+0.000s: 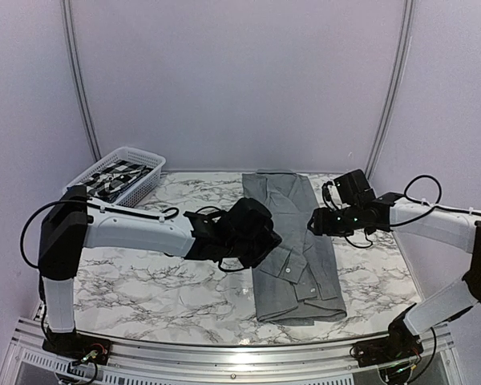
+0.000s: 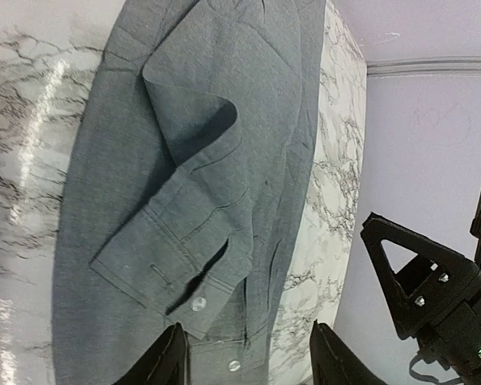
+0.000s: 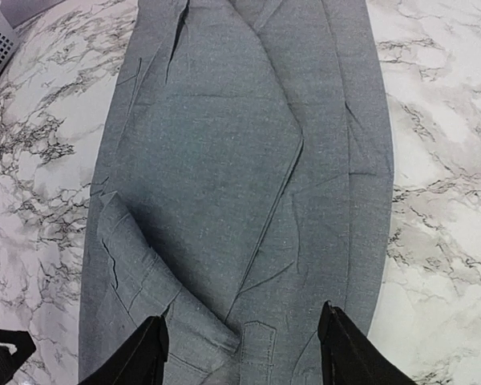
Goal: Fold and stack the long sleeve shirts
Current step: Place the rectangle-folded shirt in the left sleeve, then fold the sleeve of the rectangle-folded shirt.
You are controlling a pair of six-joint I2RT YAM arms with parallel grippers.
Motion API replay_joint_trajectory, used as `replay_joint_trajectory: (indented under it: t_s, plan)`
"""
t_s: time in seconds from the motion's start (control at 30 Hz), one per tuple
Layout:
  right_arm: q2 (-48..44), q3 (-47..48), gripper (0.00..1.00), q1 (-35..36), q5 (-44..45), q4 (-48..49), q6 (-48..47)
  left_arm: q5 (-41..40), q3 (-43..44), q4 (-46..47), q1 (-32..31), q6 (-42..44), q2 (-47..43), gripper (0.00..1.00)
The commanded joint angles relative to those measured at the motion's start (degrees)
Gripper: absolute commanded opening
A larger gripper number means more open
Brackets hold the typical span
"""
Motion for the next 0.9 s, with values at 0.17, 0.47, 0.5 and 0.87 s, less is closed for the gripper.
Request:
replay_joint_trajectory:
  t_s: [0.17, 0.47, 0.5, 0.87]
  plan:
    - [-4.26, -3.7, 0.6, 7.86, 2.68, -2.13, 0.06, 0.84, -5.61, -5.73, 3.3, 23.64, -7.63, 0.46]
    - [-1.75, -6.44, 0.57, 16.23, 4.88, -0.57, 4.43, 11.32, 5.74, -12.2, 5.61, 44.4, 5.53, 0.41]
    - [-1.21, -6.4, 0.57, 16.89, 5.43, -0.73, 5.14, 12.81, 7.21, -12.53, 5.87, 45.32, 7.02, 0.41]
    - [0.37, -9.37, 0.57, 17.88, 6.16, 0.93, 8.81, 14.5, 13.38, -14.56, 7.44, 49.97, 14.53, 0.5]
